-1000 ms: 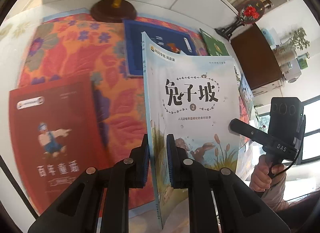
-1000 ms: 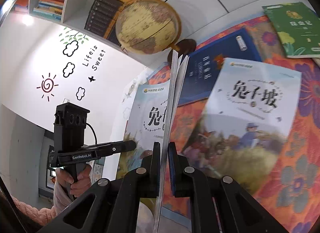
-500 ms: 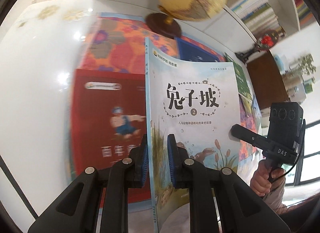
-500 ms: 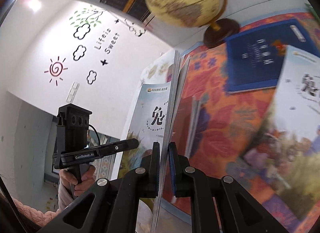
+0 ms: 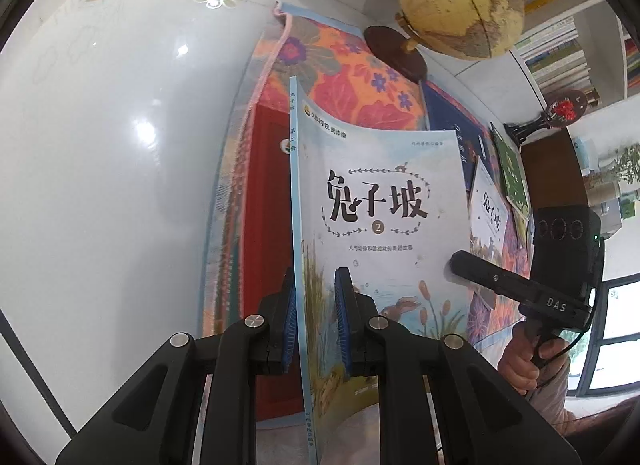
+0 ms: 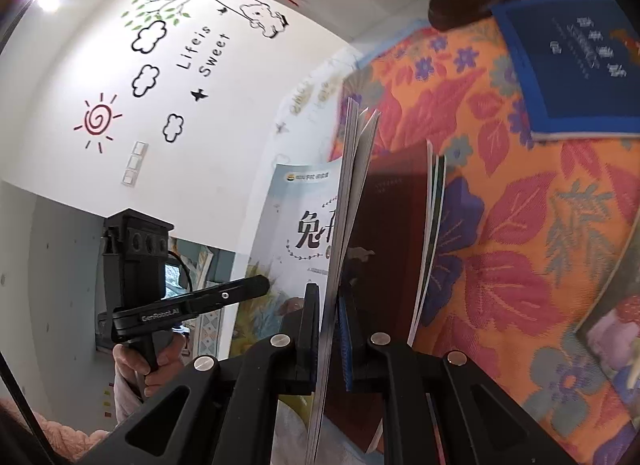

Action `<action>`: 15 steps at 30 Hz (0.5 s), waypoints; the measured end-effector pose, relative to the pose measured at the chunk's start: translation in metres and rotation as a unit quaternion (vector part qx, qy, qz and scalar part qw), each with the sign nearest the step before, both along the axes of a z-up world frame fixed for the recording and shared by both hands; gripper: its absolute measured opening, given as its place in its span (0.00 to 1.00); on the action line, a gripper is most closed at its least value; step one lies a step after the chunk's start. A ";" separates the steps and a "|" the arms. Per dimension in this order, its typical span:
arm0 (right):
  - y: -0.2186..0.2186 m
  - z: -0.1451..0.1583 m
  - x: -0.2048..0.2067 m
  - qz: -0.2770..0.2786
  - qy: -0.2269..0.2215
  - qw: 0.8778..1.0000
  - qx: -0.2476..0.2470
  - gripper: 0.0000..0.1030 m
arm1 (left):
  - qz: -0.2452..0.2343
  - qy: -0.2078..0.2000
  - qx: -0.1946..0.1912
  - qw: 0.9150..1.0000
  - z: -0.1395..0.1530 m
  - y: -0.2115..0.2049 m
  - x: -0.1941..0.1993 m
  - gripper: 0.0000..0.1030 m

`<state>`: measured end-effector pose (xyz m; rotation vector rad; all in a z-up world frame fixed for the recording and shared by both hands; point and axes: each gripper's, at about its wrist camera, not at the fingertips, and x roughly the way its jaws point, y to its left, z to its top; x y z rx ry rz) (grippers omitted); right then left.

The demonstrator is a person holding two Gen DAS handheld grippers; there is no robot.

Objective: Organize books
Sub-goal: 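Lower the white book against the stacked books and open both grippers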

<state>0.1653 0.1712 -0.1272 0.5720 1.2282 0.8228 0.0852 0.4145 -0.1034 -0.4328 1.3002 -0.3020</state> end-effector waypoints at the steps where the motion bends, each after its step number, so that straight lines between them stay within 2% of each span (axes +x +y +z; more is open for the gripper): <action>1: 0.001 -0.001 0.000 0.000 0.002 1.000 -0.001 0.10 | 0.000 0.000 0.000 1.000 -0.001 0.002 0.001 0.13; 15: -0.004 -0.017 0.004 -0.026 0.036 0.999 -0.009 0.10 | -0.002 0.021 0.005 1.000 -0.020 0.006 0.009 0.15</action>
